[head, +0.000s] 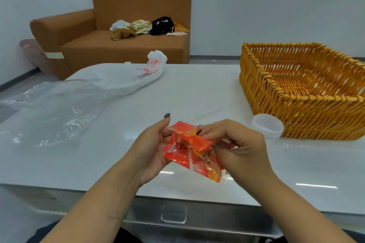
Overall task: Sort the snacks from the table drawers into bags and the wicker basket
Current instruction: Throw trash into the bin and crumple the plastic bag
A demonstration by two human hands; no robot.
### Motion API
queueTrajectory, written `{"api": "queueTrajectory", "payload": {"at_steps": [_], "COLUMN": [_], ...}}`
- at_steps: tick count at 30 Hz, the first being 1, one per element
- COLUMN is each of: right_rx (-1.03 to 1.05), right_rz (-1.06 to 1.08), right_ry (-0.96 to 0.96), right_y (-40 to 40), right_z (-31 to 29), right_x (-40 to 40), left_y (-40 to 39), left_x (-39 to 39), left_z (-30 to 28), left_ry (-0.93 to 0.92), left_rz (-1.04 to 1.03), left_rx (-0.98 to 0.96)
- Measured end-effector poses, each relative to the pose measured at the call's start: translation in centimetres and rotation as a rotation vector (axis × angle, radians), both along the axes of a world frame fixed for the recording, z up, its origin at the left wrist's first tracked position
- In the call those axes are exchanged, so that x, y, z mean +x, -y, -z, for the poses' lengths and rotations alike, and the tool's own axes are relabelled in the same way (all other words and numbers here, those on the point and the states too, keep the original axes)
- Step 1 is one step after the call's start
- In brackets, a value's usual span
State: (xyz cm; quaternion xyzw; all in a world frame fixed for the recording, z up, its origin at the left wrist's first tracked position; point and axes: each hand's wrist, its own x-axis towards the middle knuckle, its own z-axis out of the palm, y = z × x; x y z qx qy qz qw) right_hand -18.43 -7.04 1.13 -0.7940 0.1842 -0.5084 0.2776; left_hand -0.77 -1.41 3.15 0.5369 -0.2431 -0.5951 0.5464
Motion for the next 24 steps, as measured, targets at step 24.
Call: {"api": "queueTrajectory", "payload": {"at_steps": [24], "right_rx": [0.981], "right_rz": [-0.06], "right_ry": [0.257], "right_y": [-1.4], "right_z": [-0.2], "right_x": [2.1], "left_y": [0.4], "left_x": [-0.7], "left_z": [0.0], "left_ry": [-0.006], "left_rz": [-0.228], "left_rx": [-0.216]}}
